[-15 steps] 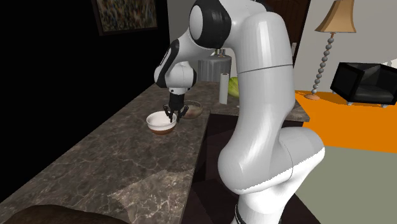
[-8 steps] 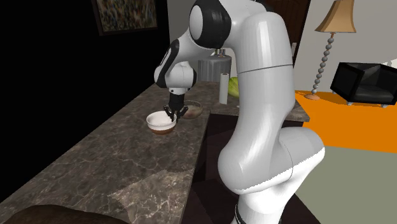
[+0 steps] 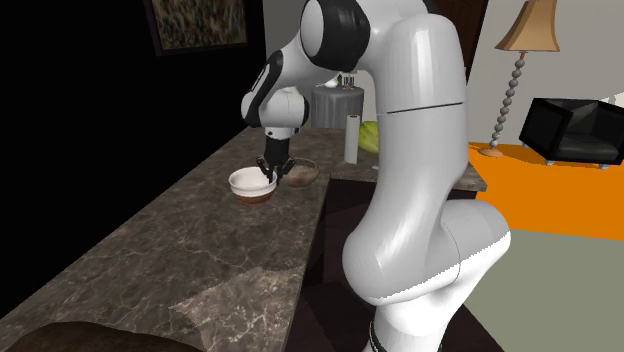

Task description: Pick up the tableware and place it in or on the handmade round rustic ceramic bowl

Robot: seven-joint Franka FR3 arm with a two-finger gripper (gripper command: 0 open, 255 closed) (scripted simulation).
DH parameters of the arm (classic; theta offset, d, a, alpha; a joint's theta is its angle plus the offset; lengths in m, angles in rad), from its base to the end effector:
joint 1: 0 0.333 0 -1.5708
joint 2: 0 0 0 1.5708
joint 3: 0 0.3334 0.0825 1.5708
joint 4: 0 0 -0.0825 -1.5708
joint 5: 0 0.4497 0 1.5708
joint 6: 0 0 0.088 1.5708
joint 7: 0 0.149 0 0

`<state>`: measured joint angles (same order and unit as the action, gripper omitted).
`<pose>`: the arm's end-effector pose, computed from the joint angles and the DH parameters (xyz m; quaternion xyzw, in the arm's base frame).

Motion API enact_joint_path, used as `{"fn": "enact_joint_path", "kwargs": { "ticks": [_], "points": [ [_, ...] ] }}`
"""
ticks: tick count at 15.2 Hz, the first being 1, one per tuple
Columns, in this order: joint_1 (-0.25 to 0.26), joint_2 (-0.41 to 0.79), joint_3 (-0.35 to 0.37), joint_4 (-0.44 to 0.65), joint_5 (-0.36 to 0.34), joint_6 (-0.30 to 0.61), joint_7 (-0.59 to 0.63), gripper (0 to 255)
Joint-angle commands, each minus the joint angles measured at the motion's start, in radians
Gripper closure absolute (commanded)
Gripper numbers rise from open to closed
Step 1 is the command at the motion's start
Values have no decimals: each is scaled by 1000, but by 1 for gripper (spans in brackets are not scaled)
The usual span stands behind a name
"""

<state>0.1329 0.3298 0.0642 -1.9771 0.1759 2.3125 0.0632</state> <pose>0.6496 0.1385 0.2336 -0.9971 -0.0058 0.0072 0.0750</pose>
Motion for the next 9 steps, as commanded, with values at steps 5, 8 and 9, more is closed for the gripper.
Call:
{"fn": "enact_joint_path", "kwargs": {
  "ticks": [5, 8, 9],
  "points": [
    [-1, -46, -2, 23, -6, -68, 11, 255],
    [-1, -67, -2, 37, -8, -103, 17, 255],
    [-1, -73, -3, 42, -9, -115, 19, 255]
  ]
}}
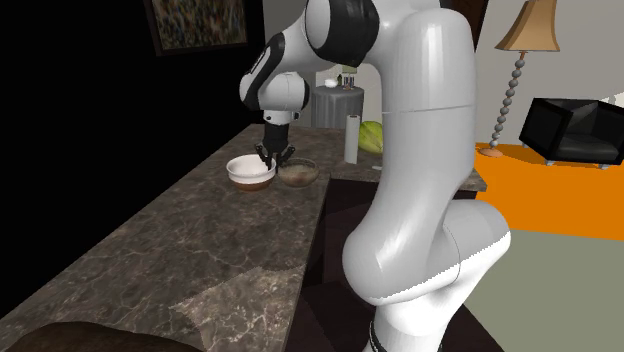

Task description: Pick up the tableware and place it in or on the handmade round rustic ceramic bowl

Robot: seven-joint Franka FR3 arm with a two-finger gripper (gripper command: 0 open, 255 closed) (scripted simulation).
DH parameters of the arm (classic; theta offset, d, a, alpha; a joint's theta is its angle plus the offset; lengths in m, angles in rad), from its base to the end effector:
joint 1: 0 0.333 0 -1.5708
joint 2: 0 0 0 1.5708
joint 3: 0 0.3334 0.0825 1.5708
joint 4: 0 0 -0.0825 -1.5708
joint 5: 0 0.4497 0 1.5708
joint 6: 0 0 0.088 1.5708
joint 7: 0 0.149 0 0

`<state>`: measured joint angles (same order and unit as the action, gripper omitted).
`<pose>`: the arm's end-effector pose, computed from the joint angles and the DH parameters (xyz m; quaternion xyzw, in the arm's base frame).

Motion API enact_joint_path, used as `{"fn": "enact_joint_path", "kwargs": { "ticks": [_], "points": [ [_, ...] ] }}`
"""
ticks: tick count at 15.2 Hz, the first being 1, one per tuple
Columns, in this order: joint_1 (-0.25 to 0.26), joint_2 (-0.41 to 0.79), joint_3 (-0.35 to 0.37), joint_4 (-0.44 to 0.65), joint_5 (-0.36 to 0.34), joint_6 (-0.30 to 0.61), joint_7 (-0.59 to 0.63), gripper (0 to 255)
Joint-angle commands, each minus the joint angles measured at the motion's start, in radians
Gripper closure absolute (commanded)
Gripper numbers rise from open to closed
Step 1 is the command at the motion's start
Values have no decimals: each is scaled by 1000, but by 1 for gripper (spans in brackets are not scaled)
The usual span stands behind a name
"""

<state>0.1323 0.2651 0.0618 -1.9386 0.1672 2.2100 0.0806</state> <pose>0.6533 0.1391 0.2865 -0.9971 -0.0059 0.0073 0.0750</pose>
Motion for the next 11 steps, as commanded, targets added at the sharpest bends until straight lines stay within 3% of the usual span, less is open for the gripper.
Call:
{"fn": "enact_joint_path", "kwargs": {
  "ticks": [1, 11],
  "points": [
    [-1, -15, -1, 9, -1, -24, 3, 255],
    [-2, -69, -2, 75, -9, -143, 21, 255]
  ]
}}
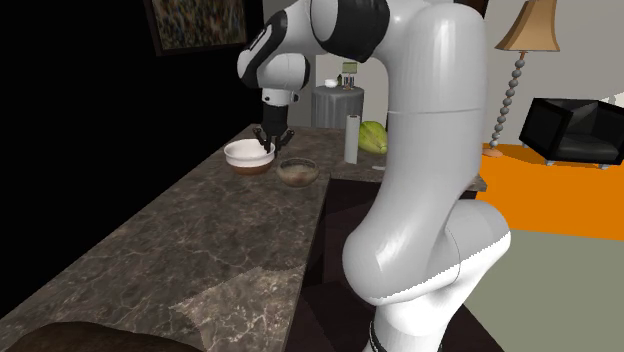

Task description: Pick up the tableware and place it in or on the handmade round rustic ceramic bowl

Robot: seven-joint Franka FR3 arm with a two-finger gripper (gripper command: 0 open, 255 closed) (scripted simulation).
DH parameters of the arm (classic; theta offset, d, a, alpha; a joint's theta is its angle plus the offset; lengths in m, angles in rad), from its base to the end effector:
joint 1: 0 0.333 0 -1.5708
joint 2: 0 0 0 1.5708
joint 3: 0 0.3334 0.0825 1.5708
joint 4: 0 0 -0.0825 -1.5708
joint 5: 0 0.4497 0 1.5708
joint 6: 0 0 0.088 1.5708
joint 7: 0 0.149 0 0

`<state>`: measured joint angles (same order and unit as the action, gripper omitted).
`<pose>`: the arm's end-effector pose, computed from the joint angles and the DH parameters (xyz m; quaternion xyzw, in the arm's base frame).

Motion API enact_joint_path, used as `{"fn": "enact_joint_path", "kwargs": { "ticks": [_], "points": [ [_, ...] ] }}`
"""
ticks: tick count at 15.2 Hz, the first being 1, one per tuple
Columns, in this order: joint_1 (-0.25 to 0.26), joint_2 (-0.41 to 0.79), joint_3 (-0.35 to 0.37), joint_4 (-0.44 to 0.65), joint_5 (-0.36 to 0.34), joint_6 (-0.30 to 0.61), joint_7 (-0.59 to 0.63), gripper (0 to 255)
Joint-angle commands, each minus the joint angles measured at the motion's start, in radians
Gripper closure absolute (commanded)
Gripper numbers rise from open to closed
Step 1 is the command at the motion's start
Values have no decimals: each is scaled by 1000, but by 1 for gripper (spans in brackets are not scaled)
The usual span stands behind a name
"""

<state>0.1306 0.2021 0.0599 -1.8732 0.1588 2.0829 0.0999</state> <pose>0.6564 0.1395 0.3509 -0.9971 -0.0059 0.0072 0.0750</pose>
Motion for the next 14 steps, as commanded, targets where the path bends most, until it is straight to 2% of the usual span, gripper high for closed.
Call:
{"fn": "enact_joint_path", "kwargs": {
  "ticks": [1, 6, 14],
  "points": [
    [-1, -11, -1, 17, -2, -28, 4, 255],
    [-2, -28, -1, 54, -4, -82, 11, 255],
    [-101, 100, -63, 261, 1, -183, -138, 255]
  ]
}}
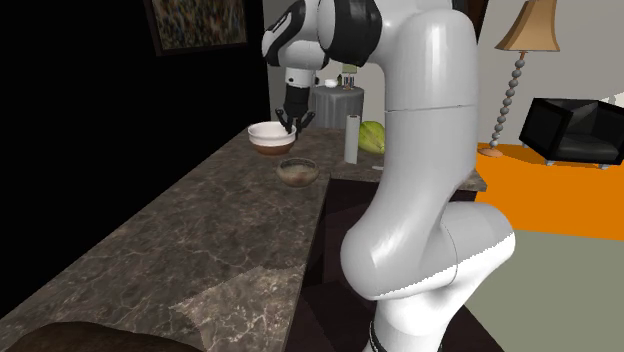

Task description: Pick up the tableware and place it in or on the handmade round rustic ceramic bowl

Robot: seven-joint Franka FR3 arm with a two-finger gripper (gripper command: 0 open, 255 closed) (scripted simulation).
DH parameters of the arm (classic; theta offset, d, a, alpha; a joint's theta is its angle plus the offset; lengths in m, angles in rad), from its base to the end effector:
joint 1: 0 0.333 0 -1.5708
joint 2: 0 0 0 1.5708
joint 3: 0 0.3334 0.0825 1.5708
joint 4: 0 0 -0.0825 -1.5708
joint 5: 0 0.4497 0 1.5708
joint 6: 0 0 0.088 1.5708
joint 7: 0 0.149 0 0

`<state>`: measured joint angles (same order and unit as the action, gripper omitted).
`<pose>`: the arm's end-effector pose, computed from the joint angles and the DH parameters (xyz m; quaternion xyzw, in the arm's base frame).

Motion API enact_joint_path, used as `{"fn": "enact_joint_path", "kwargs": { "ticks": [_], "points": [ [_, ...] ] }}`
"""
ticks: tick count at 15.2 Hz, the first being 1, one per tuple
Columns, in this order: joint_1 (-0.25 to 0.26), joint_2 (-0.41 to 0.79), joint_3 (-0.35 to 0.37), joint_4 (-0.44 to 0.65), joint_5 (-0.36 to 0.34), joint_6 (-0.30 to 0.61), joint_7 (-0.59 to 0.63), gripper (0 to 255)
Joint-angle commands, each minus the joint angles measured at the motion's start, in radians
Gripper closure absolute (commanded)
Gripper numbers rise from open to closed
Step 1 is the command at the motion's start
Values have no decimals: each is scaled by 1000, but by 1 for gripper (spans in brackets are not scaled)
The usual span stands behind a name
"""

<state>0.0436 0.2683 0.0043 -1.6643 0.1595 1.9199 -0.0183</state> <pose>0.7027 0.0510 0.4018 -0.9971 -0.0052 0.0075 0.0752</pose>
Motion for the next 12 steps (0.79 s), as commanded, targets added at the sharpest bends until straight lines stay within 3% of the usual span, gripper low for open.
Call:
{"fn": "enact_joint_path", "kwargs": {
  "ticks": [1, 7, 12],
  "points": [
    [-26, 55, -14, 85, 2, -36, -36, 255],
    [-107, 209, -46, 337, 11, -149, -131, 255],
    [-106, 215, -45, 279, 13, -85, -140, 255]
  ]
}}
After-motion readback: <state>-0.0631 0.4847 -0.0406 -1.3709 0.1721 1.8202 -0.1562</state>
